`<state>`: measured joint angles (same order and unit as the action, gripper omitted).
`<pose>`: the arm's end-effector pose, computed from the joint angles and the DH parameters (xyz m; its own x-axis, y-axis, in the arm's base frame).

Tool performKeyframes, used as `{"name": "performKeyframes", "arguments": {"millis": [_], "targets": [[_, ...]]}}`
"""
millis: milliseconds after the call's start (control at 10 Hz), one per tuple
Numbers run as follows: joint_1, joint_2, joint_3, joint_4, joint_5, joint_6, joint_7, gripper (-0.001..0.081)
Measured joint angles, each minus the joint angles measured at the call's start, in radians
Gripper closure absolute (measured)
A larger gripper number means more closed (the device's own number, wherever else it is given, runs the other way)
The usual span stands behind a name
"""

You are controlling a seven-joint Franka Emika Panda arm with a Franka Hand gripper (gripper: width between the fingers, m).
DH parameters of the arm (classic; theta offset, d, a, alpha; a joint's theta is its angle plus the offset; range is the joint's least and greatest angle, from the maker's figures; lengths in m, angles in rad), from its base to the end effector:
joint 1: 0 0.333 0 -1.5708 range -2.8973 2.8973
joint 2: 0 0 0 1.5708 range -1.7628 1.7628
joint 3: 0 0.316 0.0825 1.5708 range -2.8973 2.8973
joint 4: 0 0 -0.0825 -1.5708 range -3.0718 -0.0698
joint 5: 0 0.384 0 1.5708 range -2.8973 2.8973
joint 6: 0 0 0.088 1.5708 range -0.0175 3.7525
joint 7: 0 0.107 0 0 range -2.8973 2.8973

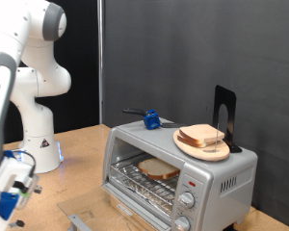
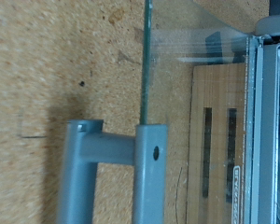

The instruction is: Make a piece of toast with the oven

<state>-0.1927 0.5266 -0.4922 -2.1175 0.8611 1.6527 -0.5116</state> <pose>0.4132 -0.2546 0.1630 0.7349 -0.3676 -0.5700 -0.6770 -0.4470 -0.5847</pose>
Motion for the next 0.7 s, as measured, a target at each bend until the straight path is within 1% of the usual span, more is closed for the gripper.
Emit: {"name": "performKeyframes", "arguments": {"millis": [300,700], "targets": [[0.035,0.001,0.043,-0.044,0.011,0.027,0.006,-0.0003],[0.076,-0.006,0.071,-0.102,0.012,0.040,0.012,-0.0003]]}}
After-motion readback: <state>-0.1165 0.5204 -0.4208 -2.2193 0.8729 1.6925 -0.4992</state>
